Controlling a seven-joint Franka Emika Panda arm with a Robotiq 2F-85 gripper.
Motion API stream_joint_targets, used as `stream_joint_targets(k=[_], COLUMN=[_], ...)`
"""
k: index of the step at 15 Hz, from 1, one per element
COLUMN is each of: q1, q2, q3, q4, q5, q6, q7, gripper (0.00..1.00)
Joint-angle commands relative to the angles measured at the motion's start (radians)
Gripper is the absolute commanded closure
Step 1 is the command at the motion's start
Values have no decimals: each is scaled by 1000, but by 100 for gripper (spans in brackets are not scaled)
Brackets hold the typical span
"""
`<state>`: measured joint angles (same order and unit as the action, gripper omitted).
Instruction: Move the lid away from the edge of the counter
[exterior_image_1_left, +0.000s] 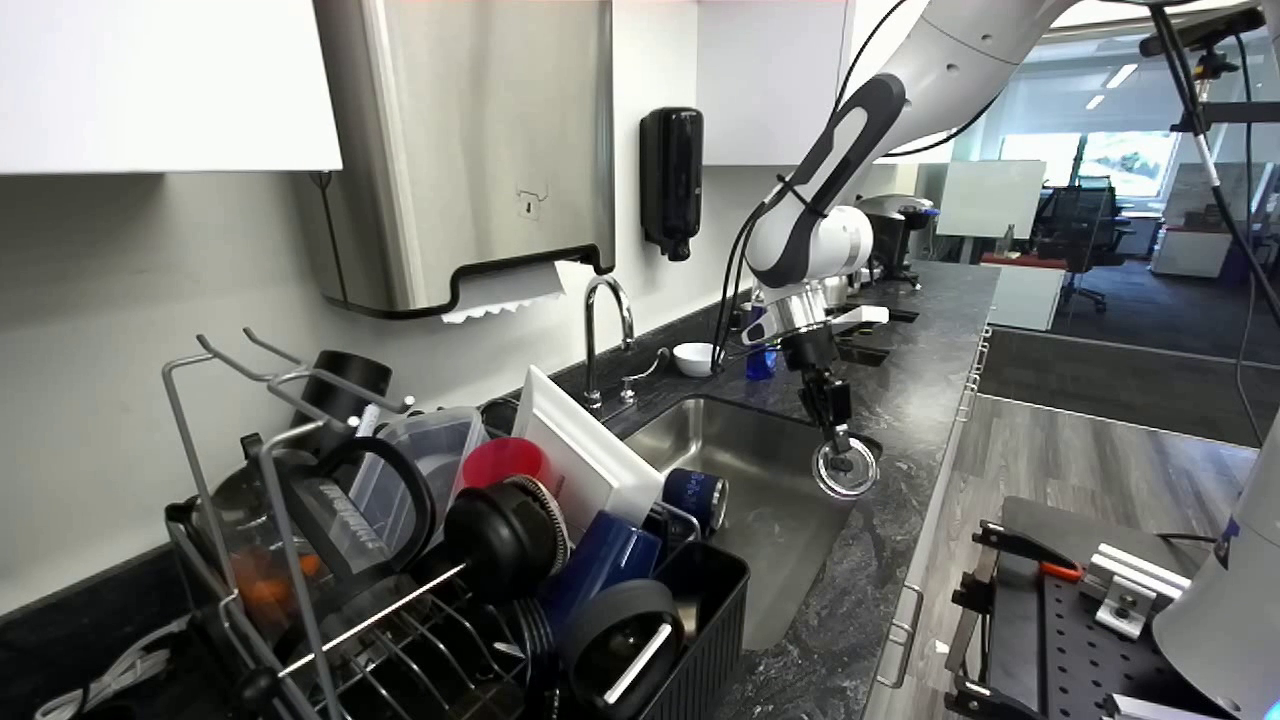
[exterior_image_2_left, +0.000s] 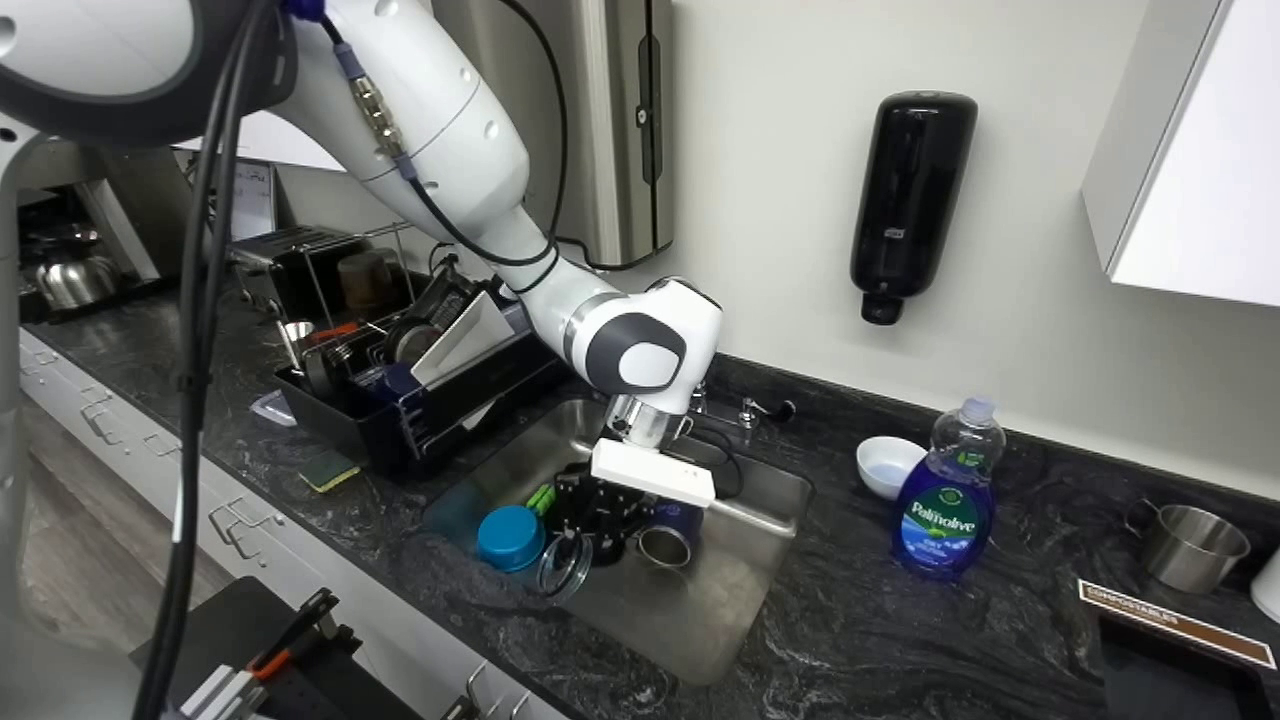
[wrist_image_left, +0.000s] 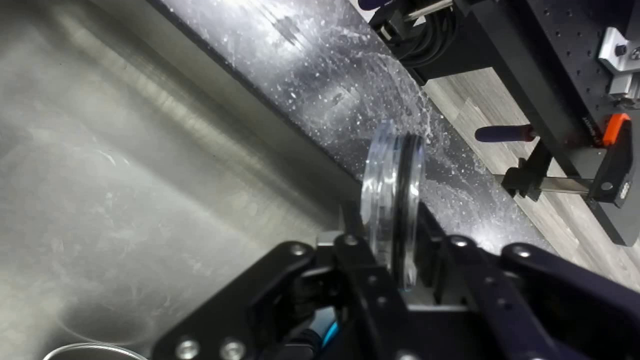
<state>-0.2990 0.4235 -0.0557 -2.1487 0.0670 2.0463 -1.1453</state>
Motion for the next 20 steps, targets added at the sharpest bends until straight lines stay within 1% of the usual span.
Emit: stream_joint_targets(k=[1, 16, 17, 20], q1=[6, 6, 5, 7], q2=[1, 1, 0, -34], q3=[-6, -6, -7, -5], q4=[2, 2, 3, 2], q5=[3, 3, 5, 5], q6=[-2, -2, -1, 4], q7=[-2, -2, 1, -2], gripper=[73, 73, 93, 93])
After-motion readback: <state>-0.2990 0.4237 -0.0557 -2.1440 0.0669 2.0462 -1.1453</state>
